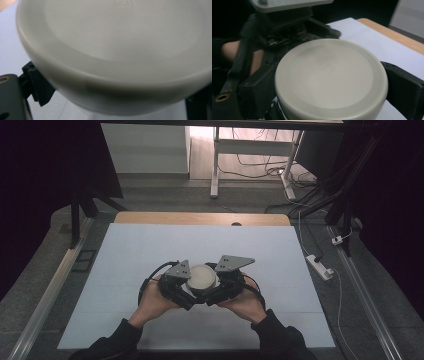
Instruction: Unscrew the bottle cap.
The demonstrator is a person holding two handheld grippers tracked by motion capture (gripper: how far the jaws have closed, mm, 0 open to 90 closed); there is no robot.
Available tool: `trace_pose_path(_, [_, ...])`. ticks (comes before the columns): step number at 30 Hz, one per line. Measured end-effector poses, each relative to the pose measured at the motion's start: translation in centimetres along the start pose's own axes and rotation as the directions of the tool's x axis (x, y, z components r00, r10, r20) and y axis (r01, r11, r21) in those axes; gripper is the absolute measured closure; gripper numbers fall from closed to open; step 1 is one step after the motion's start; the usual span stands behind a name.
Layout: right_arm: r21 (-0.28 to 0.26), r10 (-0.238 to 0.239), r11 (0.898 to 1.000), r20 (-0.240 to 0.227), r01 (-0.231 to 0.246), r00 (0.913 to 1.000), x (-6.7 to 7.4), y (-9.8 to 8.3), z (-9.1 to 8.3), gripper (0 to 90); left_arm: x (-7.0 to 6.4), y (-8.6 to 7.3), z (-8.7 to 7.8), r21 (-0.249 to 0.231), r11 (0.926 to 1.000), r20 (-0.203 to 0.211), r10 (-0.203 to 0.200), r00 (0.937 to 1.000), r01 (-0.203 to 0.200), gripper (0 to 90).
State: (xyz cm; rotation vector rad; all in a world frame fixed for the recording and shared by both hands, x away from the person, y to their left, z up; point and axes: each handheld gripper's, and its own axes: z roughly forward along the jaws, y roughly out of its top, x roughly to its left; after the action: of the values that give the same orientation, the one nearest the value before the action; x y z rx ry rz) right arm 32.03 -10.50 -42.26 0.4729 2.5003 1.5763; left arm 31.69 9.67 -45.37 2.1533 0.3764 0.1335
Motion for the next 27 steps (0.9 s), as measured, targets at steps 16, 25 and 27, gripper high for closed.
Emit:
trace_pose_path(16, [0.011, -0.077, 0.996, -0.269, 0.083, 0.9600, -1.2, -0.5, -1.1, 4.0, -0.5, 0.1, 0.4, 0.014, 0.9951, 0.143, 0.095, 0.9852, -0.098, 7.6])
trace_pose_path(25, [-0.003, -0.044, 0.999, -0.002, 0.044, 0.9990, 0.1, 0.5, -0.7, 0.0, 0.0, 0.0, -0.1, -0.008, 0.9997, -0.034, -0.024, 0.9991, 0.024, 7.6])
trace_pose_path(27, [0.007, -0.050, 0.999, 0.040, 0.050, 0.9980, 0.4, 0.4, -0.4, 0.0, -0.1, 0.0, -0.1, -0.012, 0.9993, -0.049, -0.035, 0.9982, 0.034, 7.6])
